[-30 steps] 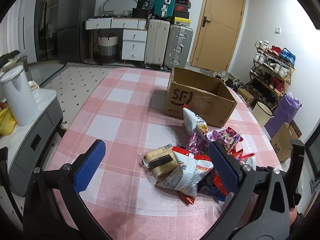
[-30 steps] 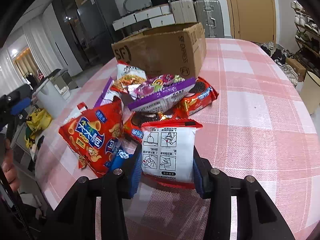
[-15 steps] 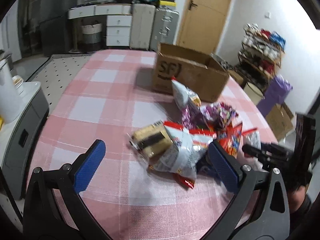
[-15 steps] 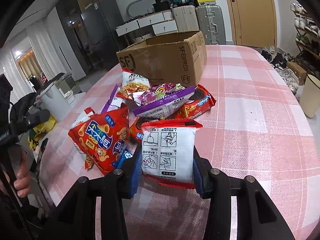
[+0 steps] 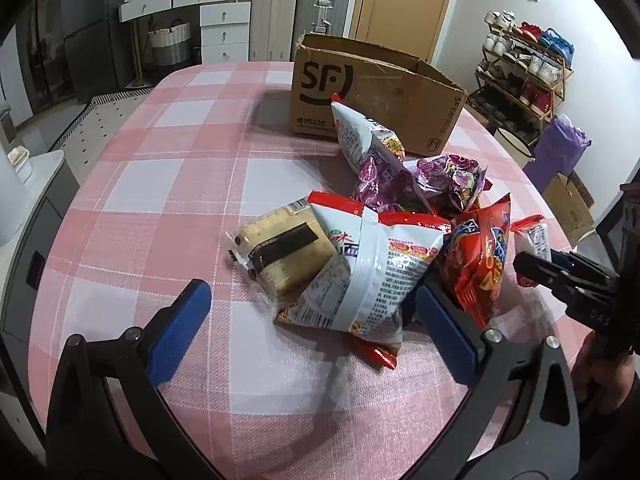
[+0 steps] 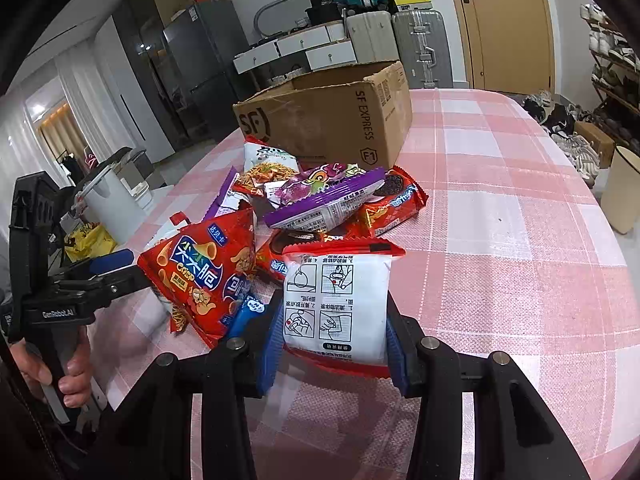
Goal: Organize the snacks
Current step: 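Grasp the white chip bag with red top with the left gripper while the right holds its bag, then carry both held bags up and over the open cardboard box, then open both grippers to drop the bags into the box, then withdraw both grippers from the box back toward the snack pile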
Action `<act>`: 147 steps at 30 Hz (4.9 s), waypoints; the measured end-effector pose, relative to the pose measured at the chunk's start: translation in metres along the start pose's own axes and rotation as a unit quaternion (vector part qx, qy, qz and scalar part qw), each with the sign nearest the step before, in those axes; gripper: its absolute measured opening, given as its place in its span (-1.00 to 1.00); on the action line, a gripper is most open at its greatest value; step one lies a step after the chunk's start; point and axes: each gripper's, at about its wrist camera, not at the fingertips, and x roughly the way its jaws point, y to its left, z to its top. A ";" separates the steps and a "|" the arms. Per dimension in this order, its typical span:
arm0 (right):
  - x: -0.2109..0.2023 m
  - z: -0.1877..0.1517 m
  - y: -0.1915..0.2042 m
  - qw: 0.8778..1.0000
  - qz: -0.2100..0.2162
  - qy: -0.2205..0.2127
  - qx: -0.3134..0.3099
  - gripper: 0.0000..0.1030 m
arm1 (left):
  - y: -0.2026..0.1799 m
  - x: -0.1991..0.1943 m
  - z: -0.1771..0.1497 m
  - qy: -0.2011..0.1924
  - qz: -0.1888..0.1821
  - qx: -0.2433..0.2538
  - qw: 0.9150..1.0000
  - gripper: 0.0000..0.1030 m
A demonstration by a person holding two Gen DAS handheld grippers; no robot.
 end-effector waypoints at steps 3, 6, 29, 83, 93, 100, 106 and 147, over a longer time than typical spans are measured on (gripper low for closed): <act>0.000 0.000 -0.001 1.000 0.002 -0.001 0.001 -0.14 | -0.004 0.003 0.003 0.007 0.006 0.005 1.000 0.98; 0.000 -0.001 -0.002 1.000 0.003 0.000 0.001 -0.14 | -0.011 0.003 0.006 0.003 0.009 0.014 1.000 0.98; -0.025 0.003 0.008 1.000 0.002 -0.021 -0.003 -0.14 | 0.002 -0.015 0.002 -0.003 -0.063 -0.011 0.998 -0.34; 0.000 0.249 0.048 0.990 0.069 -0.093 -0.083 -0.14 | -0.048 0.008 0.285 -0.047 -0.039 0.063 0.996 -0.33; 0.063 0.262 0.027 0.995 0.032 -0.058 -0.075 -0.14 | -0.061 0.085 0.332 -0.014 -0.039 0.068 0.997 -0.33; 0.102 0.262 0.010 0.997 0.034 -0.033 -0.059 -0.14 | -0.065 0.128 0.335 0.002 -0.048 0.055 0.997 -0.32; 0.124 0.262 -0.002 0.999 0.021 -0.026 -0.039 0.06 | -0.065 0.156 0.335 0.018 -0.050 0.048 0.997 -0.31; -0.092 0.169 0.062 0.984 -0.002 -0.168 -0.059 0.97 | -0.053 -0.104 0.208 -0.144 0.030 0.041 0.988 0.98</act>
